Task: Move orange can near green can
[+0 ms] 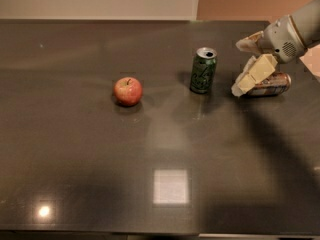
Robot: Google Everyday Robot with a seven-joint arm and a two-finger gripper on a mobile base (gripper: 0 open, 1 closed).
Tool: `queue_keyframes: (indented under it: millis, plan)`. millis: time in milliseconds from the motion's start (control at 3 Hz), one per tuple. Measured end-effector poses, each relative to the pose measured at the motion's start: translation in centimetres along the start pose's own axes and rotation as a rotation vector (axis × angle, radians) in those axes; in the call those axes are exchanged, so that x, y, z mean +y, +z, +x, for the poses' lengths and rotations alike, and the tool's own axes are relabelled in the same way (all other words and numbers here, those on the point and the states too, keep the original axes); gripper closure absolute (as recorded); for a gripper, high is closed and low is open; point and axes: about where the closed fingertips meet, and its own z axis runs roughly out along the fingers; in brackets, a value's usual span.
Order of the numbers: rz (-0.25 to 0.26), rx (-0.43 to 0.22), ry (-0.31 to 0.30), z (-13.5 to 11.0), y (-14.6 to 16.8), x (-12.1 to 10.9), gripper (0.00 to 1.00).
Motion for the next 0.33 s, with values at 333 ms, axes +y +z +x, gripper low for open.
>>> queue_keyframes:
  millis: [333]
  plan:
    - [0.000, 0.000, 0.000, 0.00, 0.01, 0.00, 0.00]
